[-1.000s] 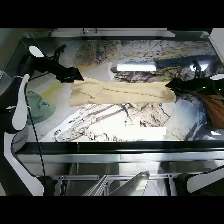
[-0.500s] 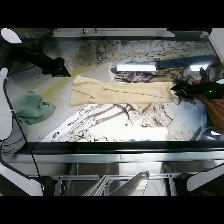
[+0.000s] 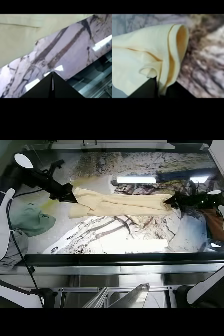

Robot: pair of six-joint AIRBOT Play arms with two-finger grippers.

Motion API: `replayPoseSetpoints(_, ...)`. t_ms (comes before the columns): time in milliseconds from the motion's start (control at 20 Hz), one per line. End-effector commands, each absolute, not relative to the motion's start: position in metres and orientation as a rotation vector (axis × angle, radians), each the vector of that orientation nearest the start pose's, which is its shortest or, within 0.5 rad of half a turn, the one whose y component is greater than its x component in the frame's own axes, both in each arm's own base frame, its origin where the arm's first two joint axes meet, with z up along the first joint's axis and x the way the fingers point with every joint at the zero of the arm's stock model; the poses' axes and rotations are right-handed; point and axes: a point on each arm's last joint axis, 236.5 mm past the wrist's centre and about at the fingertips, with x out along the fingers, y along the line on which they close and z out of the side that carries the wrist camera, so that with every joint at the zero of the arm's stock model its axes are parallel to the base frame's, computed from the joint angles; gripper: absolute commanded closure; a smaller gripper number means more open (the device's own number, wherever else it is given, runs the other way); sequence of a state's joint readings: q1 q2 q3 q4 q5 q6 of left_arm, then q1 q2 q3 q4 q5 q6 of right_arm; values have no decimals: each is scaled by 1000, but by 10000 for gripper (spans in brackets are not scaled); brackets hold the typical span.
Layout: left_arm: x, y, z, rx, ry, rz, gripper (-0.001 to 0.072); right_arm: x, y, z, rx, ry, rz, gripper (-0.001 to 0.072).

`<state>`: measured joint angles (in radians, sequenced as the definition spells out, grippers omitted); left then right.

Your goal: Fold the shirts.

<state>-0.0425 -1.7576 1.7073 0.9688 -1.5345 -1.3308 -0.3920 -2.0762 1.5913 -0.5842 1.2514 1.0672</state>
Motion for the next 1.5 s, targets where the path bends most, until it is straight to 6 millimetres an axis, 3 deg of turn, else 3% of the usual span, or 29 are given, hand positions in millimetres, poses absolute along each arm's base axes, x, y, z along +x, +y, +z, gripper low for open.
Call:
replayPoseSetpoints(0, 424, -178, 0, -258, 1455, -673, 684, 515, 3, -96, 873, 1190, 521, 695)
replayPoseSetpoints(100, 433, -198, 0, -237, 1399, -681, 684, 516, 6, -78, 861, 1185, 568, 696)
replayPoseSetpoints(250, 455, -235, -4, -207, 1287, -686, 683, 518, 14, -35, 827, 1154, 642, 696)
replayPoseSetpoints(350, 458, -264, -19, -173, 1300, -729, 685, 519, 19, 1, 775, 1114, 670, 697)
replayPoseSetpoints(450, 473, -296, -37, -167, 1276, -743, 685, 518, 24, 30, 734, 1076, 678, 697)
replayPoseSetpoints(600, 488, -340, -61, -164, 1265, -770, 687, 513, 36, 50, 715, 1085, 677, 697)
replayPoseSetpoints(750, 491, -370, -78, -169, 1255, -784, 687, 507, 70, 65, 651, 1091, 727, 697)
replayPoseSetpoints(950, 489, -382, -94, -194, 1253, -779, 684, 502, 146, 81, 624, 1094, 820, 697)
replayPoseSetpoints(1050, 478, -389, -95, -316, 1300, -809, 684, 506, 181, 87, 604, 1064, 841, 696)
replayPoseSetpoints(1150, 477, -386, -68, -424, 1320, -874, 685, 503, 217, 93, 598, 1048, 874, 697)
replayPoseSetpoints(1250, 482, -362, -3, -464, 1263, -971, 686, 497, 252, 101, 594, 1025, 922, 696)
replayPoseSetpoints(1450, 482, -254, 132, -416, 1094, -967, 686, 505, 316, 120, 618, 898, 941, 696)
